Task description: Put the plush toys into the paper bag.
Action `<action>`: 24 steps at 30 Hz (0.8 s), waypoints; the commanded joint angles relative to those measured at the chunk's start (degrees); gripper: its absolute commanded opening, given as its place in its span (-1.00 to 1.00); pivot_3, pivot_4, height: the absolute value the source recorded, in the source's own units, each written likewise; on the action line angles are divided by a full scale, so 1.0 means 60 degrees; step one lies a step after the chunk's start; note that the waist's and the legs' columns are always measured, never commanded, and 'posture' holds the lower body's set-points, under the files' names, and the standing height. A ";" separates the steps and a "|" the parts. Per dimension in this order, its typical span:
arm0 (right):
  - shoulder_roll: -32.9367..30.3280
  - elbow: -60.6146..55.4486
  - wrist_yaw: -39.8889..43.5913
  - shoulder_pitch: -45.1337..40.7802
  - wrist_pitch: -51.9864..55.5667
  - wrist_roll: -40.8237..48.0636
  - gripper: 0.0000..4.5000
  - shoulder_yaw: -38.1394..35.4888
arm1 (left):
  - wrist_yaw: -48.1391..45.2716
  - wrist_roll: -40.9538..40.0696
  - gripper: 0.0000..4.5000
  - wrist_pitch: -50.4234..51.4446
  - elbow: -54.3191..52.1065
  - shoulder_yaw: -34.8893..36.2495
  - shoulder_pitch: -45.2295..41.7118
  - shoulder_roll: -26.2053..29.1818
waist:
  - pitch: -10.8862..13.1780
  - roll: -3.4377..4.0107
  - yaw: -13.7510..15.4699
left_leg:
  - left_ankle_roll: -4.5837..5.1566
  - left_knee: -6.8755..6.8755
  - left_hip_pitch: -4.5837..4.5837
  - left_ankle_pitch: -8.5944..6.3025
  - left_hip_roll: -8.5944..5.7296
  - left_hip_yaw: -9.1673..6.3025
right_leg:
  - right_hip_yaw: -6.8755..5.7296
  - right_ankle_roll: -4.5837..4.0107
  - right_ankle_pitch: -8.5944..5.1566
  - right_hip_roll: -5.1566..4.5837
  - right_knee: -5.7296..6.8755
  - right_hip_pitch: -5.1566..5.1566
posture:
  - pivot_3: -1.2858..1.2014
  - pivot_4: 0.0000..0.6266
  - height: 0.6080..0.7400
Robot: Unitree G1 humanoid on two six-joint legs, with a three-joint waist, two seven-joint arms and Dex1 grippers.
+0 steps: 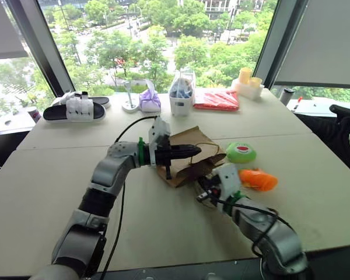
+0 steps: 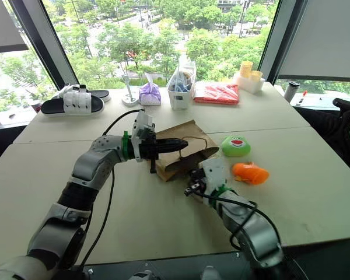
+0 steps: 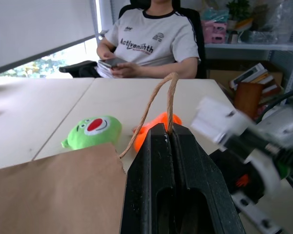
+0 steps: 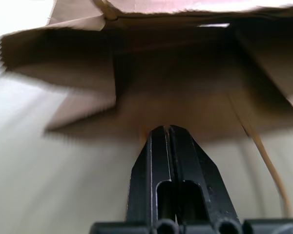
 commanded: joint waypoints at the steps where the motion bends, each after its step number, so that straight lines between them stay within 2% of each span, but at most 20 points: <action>1: 0.0848 0.2085 -0.0581 -0.0981 -0.1512 -0.1039 -1.00 0.0232 | 0.0302 -0.0673 -1.00 0.0702 -0.0924 0.0520 -0.0047 0.0093 | 0.0000 0.0000 -0.0009 | -0.0003 0.0000 -0.0001 0.0002 0.0000 0.0000 | 0.0000 0.0000 0.0000 0.0000 0.0001 -0.0002 | 0.03 -0.52 1.00; 5: 0.1444 0.3732 -0.0750 -0.1550 -0.2319 -0.1681 -1.00 0.0286 | 0.1009 -0.1269 -1.00 0.1514 -0.1346 0.1084 -0.0205 0.0061 | 0.0001 0.0002 0.0001 | -0.0035 0.0000 -0.0001 0.0020 0.0000 -0.0019 | 0.0003 -0.0001 0.0001 0.0000 0.0011 -0.0006 | 0.03 -0.52 1.00; 9: 0.1486 0.3910 -0.0322 -0.1532 -0.2479 -0.1941 -1.00 0.0430 | 0.2367 -0.2277 -1.00 0.2292 -0.0835 0.2522 -0.1489 -0.0053 | 0.0001 -0.0001 0.0003 | -0.0047 0.0000 -0.0003 0.0027 -0.0002 -0.0027 | 0.0003 -0.0001 0.0001 0.0000 0.0011 -0.0009 | 0.03 -0.52 1.00; 14: 0.1429 0.3908 -0.0004 -0.1344 -0.2462 -0.2090 -1.00 0.0291 | 0.2866 -0.2191 -1.00 0.1868 0.0114 0.3282 -0.2643 0.0339 | -0.0001 0.0003 -0.0043 | -0.0060 -0.0008 0.0007 0.0033 -0.0003 -0.0022 | 0.0003 -0.0001 0.0001 0.0004 0.0012 -0.0009 | 0.03 -0.52 1.00; 18: 0.1309 0.3669 0.0259 -0.1132 -0.2339 -0.2172 -1.00 0.0248 | 0.2902 -0.2273 -1.00 0.1737 0.0245 0.3404 -0.2786 0.0360 | -0.0001 0.0003 -0.0042 | -0.0087 -0.0033 0.0017 0.0049 -0.0003 -0.0019 | 0.0003 -0.0001 0.0001 0.0004 0.0012 -0.0009 | 0.03 -0.52 1.00; 24: 0.1165 0.2583 0.0391 -0.0914 -0.1834 -0.2122 -1.00 -0.0183 | 0.2571 -0.2186 -1.00 0.1979 -0.1146 0.2431 -0.1179 0.0038 | -0.0002 0.0003 -0.0026 | -0.0088 -0.0052 0.0024 0.0050 -0.0002 -0.0022 | 0.0006 -0.0001 0.0001 0.0000 0.0010 -0.0010 | 0.03 -0.52 1.00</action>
